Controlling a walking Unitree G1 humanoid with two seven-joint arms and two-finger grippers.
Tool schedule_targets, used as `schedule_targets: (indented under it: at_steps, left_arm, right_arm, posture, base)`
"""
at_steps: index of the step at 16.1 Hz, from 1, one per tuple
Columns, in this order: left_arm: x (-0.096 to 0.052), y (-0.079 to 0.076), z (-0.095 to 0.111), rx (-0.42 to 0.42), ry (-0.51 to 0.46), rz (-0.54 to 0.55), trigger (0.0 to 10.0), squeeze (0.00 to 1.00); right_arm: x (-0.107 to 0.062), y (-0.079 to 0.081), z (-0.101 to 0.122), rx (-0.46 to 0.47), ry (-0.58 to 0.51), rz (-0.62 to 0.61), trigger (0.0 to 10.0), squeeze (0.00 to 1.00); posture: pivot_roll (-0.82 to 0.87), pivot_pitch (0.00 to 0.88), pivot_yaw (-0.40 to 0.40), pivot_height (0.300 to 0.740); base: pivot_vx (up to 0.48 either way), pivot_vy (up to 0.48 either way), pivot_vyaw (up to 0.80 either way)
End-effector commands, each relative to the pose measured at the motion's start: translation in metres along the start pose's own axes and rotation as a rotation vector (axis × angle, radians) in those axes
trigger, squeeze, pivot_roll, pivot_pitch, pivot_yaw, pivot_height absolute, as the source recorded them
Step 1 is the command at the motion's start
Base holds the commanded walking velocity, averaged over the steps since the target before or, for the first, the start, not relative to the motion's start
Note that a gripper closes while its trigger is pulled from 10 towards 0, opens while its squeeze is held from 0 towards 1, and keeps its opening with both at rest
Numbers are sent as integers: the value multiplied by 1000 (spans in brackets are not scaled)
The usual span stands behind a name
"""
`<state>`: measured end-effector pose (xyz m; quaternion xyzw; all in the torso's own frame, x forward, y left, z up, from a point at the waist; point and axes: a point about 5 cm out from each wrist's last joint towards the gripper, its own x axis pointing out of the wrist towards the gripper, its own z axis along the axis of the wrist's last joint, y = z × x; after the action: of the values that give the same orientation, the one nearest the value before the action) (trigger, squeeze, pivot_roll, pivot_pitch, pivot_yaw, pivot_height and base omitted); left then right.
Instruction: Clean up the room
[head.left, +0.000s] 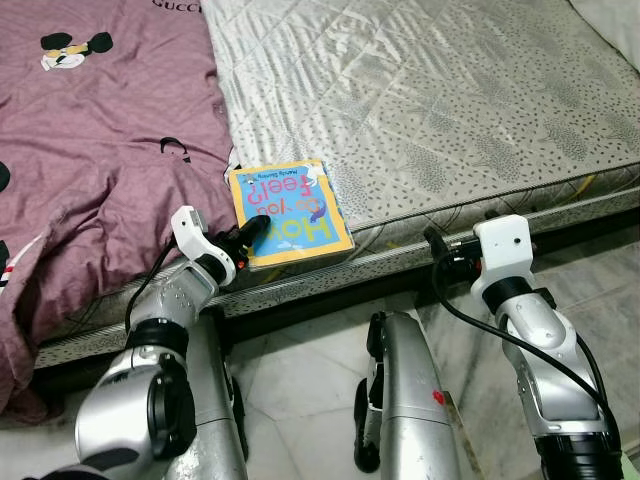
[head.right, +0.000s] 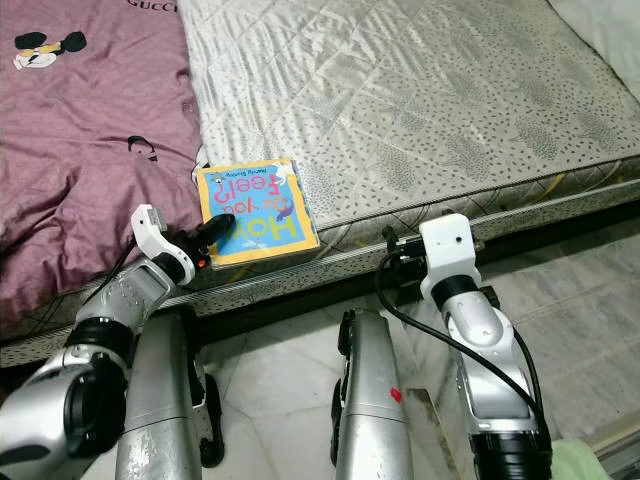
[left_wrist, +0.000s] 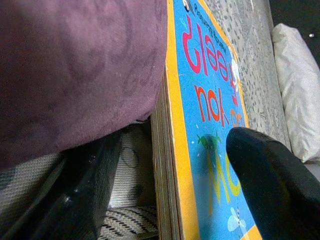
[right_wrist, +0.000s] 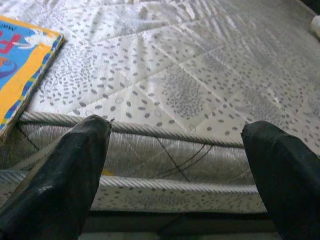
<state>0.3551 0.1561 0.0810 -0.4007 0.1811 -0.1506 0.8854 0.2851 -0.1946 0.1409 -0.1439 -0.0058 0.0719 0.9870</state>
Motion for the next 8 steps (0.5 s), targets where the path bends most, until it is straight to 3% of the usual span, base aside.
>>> schedule_targets:
  at_steps: [1, 2, 5, 8]
  left_arm:
    - [4, -1, -46, -96, 185, 13, 4863, 0]
    - [6, -5, -46, -102, 190, -3, 3255, 0]
    - [13, -17, -54, -88, 227, -33, 275, 0]
    - [18, -24, -57, -88, 237, -50, 0, 0]
  right_arm:
    - [-2, 0, -4, -1, 13, -4, 10000, 0]
    - [-1, 0, -4, -2, 10, -4, 10000, 0]
    - [0, 1, -3, -4, 6, -2, 10000, 0]
    - [1, 1, -3, -4, 3, -3, 10000, 0]
  posture:
    - [-248, 245, -77, 505]
    - [-247, 243, -77, 505]
    - [-247, 241, -75, 505]
    - [-247, 241, -73, 505]
  base:
    - [0, 0, 0]
    - [0, 0, 0]
    - [0, 0, 0]
    - [0, 0, 0]
